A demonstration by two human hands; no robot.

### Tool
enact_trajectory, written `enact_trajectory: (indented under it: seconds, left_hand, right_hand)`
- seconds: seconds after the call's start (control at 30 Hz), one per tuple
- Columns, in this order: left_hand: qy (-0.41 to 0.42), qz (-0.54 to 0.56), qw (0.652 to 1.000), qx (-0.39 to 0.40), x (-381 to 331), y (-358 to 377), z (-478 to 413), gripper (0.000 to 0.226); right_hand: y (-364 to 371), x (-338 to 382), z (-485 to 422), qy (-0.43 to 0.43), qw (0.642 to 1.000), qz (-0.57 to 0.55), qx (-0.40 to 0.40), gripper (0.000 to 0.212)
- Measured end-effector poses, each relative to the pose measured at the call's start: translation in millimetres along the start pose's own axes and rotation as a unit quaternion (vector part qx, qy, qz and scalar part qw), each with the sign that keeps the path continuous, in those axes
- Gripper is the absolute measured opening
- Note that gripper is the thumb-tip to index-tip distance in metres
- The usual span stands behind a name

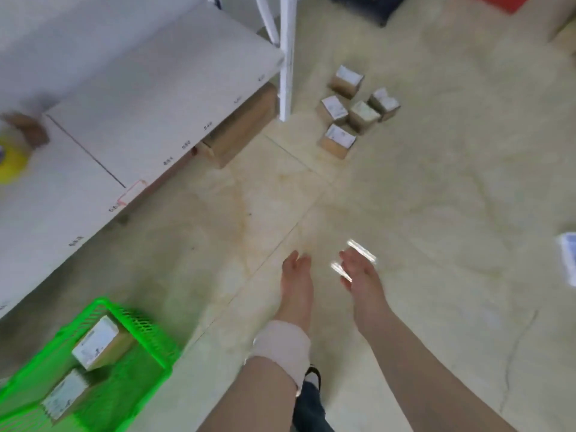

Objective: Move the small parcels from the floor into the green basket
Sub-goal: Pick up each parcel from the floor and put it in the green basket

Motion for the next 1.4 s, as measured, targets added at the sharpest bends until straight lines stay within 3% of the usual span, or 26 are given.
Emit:
enact_trajectory:
  seconds: [0.13,0.57,0.87,1.07,1.4]
  left_hand:
    - [0.029,-0.020,0.998,0.047,-67,101,0,0.051]
    - [-0.013,-0.079,0.995,0.058,-205,359,-80,0.053]
    - [-0.046,-0.025,0.998,0.046,-298,551,-163,0.047]
    - [-0.063,0.008,0.998,0.012,-371,625,-237,0.048]
    - [-0.086,0.098,0.987,-0.090,-461,635,-387,0.045]
  right_hand:
    - [-43,85,-47,-0.011,0.999,-0.048,-0.010,0.048]
    - [-175,309,-221,0.025,0.992,-0.092,-0.083,0.042]
    - [-270,477,-385,0.015,0.998,-0.017,-0.056,0.043]
    - [-247,569,-483,0.035,0.998,0.052,-0.009,0.042]
    - [-146,638,-685,0.057,0.963,0.250,0.085,0.044]
Point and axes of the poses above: each hand's wrist, its own z-axis away from the middle knuckle, its own y-axis out of the palm, x = y × z, the point moved 8 cm from there along -z, towards the middle knuckle, and after that the axes turned 6 degrees about -z, right-handed, at the moved point
